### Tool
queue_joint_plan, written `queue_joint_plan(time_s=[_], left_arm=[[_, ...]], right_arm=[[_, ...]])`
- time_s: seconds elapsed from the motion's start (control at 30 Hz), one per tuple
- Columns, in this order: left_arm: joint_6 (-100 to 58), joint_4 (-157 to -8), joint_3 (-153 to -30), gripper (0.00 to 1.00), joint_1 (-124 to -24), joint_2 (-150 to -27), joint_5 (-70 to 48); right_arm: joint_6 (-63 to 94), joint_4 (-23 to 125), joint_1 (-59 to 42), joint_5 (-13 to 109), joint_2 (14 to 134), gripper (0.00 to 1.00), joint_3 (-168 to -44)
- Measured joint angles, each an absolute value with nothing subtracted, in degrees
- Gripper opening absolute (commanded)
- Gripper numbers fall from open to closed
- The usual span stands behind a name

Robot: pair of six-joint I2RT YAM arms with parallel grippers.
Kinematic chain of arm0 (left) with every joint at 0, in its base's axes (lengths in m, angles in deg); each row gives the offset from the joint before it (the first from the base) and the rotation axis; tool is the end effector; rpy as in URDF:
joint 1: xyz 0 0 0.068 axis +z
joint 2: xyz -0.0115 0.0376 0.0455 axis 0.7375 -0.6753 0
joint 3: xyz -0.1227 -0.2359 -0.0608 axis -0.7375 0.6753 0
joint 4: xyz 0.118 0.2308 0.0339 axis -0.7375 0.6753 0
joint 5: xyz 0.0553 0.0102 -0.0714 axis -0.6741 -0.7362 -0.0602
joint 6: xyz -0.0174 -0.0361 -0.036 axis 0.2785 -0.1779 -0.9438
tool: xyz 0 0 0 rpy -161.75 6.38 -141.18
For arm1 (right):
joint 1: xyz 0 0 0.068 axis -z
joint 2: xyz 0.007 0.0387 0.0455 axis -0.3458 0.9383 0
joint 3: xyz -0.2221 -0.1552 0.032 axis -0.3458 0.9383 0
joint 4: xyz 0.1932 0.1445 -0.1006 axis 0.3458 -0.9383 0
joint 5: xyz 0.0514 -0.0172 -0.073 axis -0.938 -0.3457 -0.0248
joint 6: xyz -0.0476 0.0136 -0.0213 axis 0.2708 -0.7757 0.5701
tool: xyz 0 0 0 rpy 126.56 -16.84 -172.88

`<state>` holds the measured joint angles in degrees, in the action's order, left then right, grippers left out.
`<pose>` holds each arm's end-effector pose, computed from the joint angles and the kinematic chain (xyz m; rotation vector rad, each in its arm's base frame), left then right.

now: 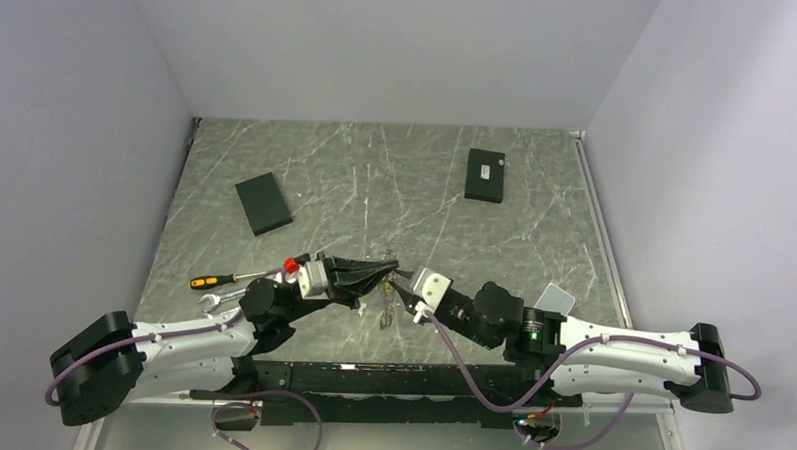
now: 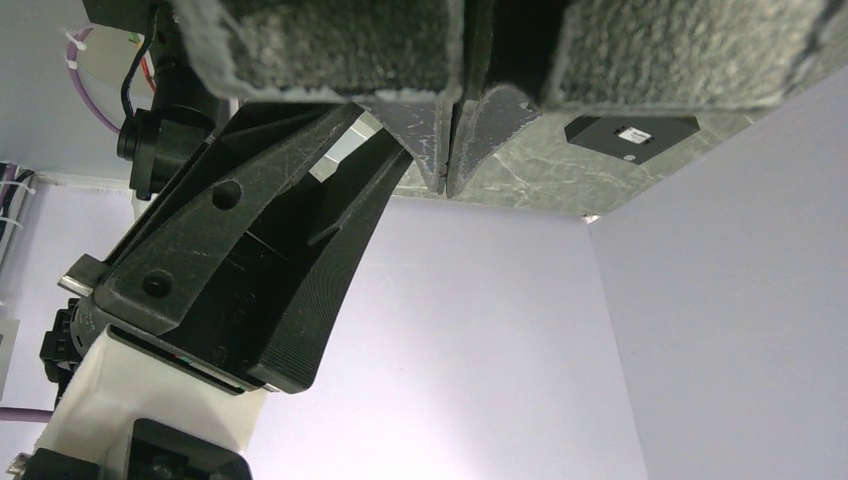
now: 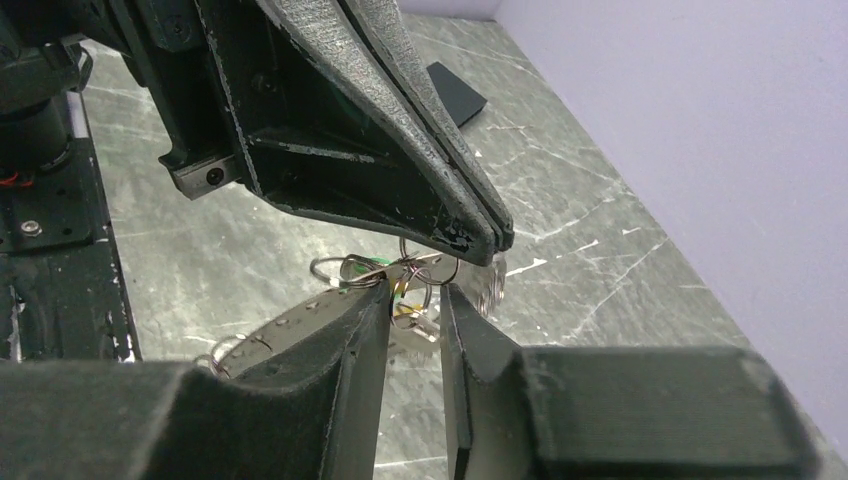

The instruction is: Put the keys on the keyring

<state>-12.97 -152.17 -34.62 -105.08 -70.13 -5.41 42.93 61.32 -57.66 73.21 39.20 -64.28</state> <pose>0.0962 -0.1669 0.2713 0.7000 0.8784 -1.0872 0.0521 0.1903 0.3067 -1.0612 1.2397 0.5212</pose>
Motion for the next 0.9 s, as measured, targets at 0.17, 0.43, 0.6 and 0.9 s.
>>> queue_joint_plan(time_s=[0.17, 0.43, 0.6, 0.9], left_arm=[[-12.99, -152.26, -34.62, 0.00, -105.08, -70.28, -5.41], [-13.03, -152.21, -34.62, 0.00, -105.08, -70.22, -5.43], [-13.05, -152.21, -34.62, 0.00, -105.08, -70.13, -5.43], [-13.03, -151.08, -34.62, 0.00, -105.08, -66.78, -6.07]], right_arm=[[43.65, 61.30, -57.90, 73.34, 40.60, 0.19, -64.61], [44.41, 61.30, -58.03, 74.17, 41.48, 0.00, -65.09], [44.72, 61.28, -58.03, 74.43, 41.46, 0.00, -65.20], [46.40, 61.30, -58.25, 72.05, 37.89, 0.00, -65.18]])
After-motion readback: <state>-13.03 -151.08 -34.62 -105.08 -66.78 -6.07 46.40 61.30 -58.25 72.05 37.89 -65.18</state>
